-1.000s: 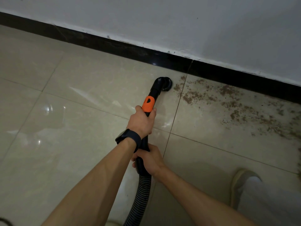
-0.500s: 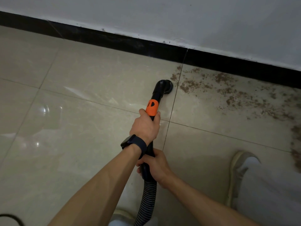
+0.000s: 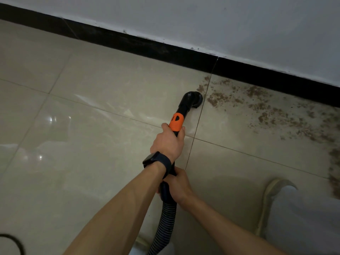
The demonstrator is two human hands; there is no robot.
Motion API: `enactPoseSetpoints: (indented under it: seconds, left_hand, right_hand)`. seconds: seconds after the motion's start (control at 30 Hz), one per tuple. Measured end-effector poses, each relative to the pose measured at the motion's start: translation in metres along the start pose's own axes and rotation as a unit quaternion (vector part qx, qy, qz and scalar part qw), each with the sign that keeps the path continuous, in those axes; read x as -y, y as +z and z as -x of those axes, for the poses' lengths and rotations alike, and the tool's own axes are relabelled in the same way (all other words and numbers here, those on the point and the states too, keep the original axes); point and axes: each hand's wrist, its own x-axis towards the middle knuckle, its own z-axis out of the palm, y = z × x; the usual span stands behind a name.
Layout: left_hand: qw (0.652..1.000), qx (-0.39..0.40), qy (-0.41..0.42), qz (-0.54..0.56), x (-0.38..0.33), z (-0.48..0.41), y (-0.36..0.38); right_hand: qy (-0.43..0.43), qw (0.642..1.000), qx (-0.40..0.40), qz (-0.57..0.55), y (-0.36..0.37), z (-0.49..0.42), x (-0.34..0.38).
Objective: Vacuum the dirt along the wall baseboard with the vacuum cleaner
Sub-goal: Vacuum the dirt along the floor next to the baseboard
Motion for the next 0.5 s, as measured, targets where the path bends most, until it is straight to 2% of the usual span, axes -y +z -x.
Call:
enactPoseSetpoints:
  seconds: [0.3,0.5]
  left_hand:
    - [0.999,-0.001,-0.021,0.046,-0.013,-0.034,-0.014]
    - [0.995,0.027,-0.035,0.093,-0.025,-0.056,-0.017]
  right_hand:
    - [-0.007,0.999,0.021,0.026,-0.003,-0.027,0.026]
    - [-0.013,0.999,-0.011,0.027,-0.009,-0.042,0.037]
